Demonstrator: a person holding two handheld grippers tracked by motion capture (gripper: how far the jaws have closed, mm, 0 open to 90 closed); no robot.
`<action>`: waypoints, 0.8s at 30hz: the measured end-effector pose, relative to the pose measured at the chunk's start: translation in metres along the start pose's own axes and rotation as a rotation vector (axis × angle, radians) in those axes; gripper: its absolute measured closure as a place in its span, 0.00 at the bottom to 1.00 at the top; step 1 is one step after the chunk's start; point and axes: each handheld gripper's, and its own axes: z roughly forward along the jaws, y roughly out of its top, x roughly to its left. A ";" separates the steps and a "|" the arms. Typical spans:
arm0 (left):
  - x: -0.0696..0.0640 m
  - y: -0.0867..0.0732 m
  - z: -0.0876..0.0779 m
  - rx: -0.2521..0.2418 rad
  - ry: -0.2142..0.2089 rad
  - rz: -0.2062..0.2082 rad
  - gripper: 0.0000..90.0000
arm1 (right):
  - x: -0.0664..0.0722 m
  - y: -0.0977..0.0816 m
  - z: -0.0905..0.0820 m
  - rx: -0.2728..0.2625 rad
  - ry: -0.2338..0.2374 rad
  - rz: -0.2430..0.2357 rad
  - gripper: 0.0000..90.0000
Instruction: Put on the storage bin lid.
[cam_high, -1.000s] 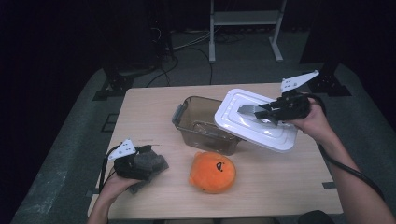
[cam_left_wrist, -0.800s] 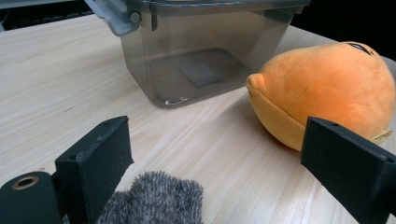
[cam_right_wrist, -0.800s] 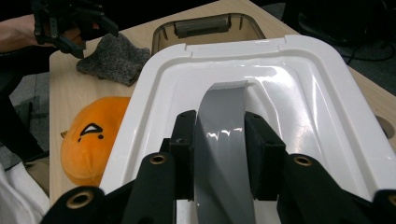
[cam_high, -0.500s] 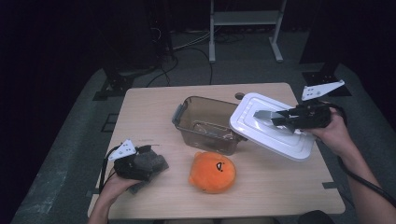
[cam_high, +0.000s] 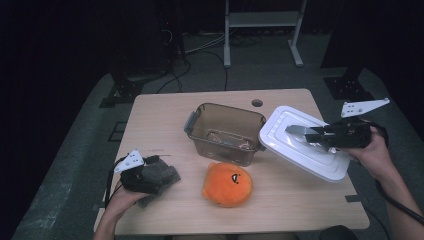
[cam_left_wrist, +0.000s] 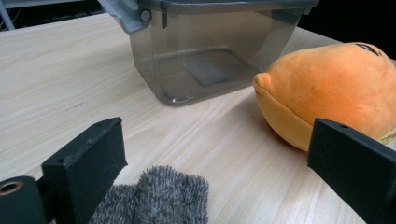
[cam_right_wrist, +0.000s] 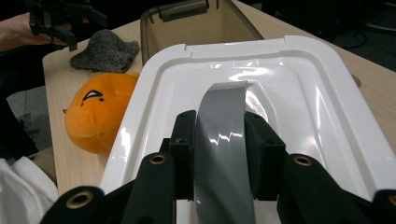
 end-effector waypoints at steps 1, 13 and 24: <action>0.000 0.000 0.000 -0.001 0.002 0.001 0.04 | 0.000 -0.002 -0.001 0.001 -0.001 0.007 0.74; -0.002 -0.001 0.000 0.000 0.001 0.010 0.03 | -0.004 -0.038 -0.009 -0.002 -0.007 0.060 0.74; -0.005 0.002 -0.001 -0.018 -0.001 0.021 0.03 | -0.011 -0.068 -0.008 0.011 -0.020 0.103 0.74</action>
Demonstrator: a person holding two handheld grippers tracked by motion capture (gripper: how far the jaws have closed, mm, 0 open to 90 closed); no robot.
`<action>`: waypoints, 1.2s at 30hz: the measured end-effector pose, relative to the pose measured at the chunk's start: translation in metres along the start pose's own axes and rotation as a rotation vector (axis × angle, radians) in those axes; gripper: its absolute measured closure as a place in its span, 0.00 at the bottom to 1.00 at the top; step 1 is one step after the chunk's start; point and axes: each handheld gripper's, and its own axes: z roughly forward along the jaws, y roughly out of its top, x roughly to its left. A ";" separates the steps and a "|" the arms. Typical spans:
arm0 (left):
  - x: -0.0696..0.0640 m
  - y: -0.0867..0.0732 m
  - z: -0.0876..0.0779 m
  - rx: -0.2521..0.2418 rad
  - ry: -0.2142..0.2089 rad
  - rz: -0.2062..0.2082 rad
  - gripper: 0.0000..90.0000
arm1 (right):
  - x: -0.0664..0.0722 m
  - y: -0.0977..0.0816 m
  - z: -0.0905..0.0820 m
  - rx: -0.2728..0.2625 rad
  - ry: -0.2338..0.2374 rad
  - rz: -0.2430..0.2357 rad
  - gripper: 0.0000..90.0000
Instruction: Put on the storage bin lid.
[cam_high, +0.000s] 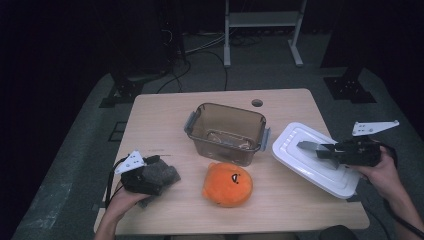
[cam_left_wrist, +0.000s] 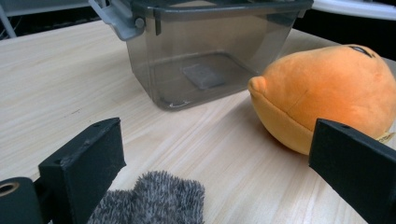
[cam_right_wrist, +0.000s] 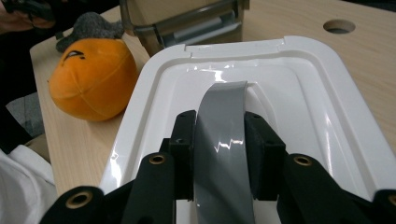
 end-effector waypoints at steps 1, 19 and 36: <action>0.000 0.000 0.000 0.000 0.000 0.000 0.03 | 0.000 0.000 0.000 0.000 0.000 0.000 0.74; 0.000 0.000 -0.001 -0.005 -0.004 -0.001 0.03 | -0.011 -0.033 0.039 0.069 0.024 0.055 0.74; 0.000 0.000 -0.002 -0.007 -0.010 0.002 0.03 | -0.012 -0.052 0.066 0.087 0.059 0.089 0.74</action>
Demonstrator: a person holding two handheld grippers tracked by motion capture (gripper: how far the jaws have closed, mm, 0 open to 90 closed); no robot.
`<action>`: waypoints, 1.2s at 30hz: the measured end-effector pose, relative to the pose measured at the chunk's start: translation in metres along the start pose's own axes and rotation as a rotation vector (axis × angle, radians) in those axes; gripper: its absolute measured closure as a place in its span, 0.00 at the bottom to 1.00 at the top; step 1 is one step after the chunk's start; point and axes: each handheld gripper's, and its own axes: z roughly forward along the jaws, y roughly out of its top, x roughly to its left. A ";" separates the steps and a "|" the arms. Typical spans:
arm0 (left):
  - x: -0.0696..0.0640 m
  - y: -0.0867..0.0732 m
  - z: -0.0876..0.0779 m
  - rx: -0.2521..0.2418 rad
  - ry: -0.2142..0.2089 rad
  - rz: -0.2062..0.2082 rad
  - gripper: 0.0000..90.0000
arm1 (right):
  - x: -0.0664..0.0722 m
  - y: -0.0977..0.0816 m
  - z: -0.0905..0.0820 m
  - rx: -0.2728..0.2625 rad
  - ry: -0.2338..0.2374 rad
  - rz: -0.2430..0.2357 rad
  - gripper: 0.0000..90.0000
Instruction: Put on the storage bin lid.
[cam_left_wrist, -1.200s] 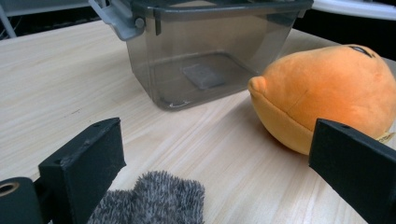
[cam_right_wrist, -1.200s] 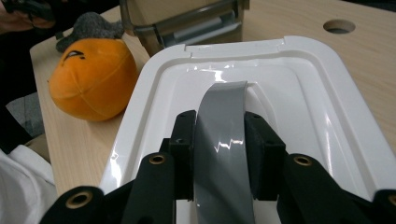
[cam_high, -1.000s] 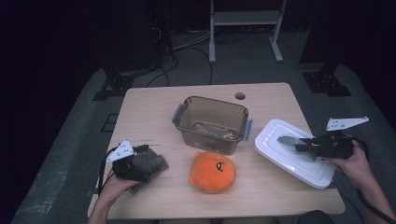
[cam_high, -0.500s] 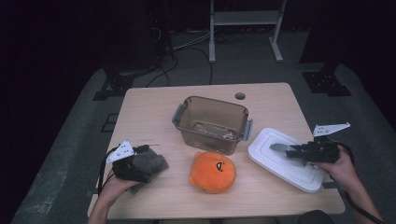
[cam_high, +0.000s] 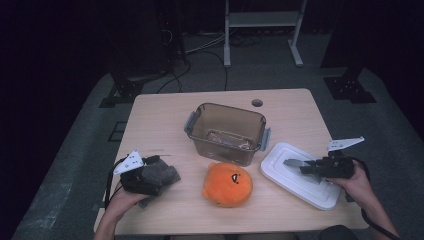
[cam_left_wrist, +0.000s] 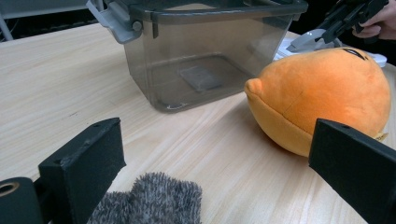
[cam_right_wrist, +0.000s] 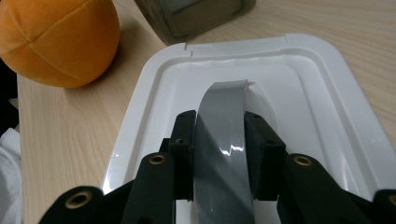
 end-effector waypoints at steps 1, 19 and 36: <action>0.000 0.000 0.000 0.000 0.000 0.000 0.03 | 0.000 -0.001 0.000 -0.003 0.001 0.004 0.74; -0.001 0.000 0.001 0.003 -0.005 -0.001 0.03 | 0.003 -0.004 -0.004 -0.024 -0.003 0.018 0.66; -0.001 -0.001 0.000 0.001 0.005 -0.001 0.03 | 0.034 0.030 -0.008 -0.080 0.037 -0.066 0.45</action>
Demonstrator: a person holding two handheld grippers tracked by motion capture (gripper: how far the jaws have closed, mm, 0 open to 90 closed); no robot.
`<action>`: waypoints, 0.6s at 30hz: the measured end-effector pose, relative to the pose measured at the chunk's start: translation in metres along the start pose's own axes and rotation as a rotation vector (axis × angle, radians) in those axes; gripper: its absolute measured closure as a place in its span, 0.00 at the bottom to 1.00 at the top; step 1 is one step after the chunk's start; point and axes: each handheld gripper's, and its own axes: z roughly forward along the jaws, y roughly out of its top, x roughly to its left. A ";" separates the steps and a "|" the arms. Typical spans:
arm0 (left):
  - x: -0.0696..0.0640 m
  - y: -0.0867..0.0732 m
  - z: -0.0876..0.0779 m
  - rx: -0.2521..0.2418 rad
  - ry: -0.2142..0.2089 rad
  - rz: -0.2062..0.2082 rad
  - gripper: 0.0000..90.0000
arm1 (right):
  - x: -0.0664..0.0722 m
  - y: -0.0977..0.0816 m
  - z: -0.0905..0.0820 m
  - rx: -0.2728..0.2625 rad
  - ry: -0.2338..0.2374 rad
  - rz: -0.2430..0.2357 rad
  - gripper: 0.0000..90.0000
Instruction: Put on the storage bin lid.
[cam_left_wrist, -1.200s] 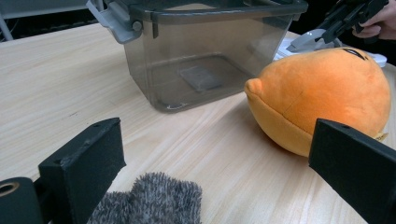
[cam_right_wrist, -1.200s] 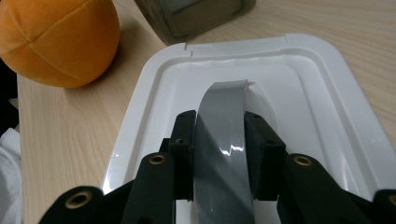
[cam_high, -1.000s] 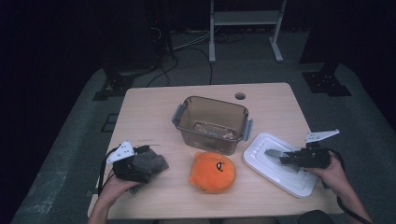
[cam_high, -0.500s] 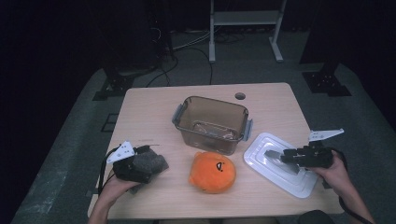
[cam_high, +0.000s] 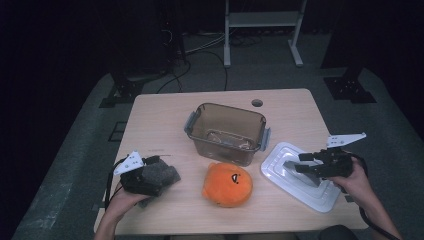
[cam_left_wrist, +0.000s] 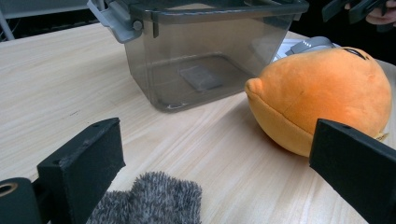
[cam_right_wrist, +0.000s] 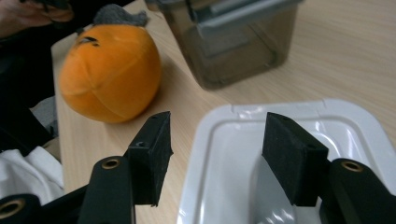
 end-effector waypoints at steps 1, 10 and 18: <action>0.000 0.000 0.000 0.000 0.000 0.000 0.03 | 0.000 0.000 0.000 0.000 0.000 0.000 0.45; 0.001 -0.001 -0.001 -0.002 0.001 -0.005 0.03 | 0.033 0.030 0.011 -0.035 0.094 -0.088 0.38; 0.001 -0.001 -0.002 -0.005 0.001 -0.007 0.03 | 0.063 0.054 0.029 -0.038 0.180 -0.155 0.35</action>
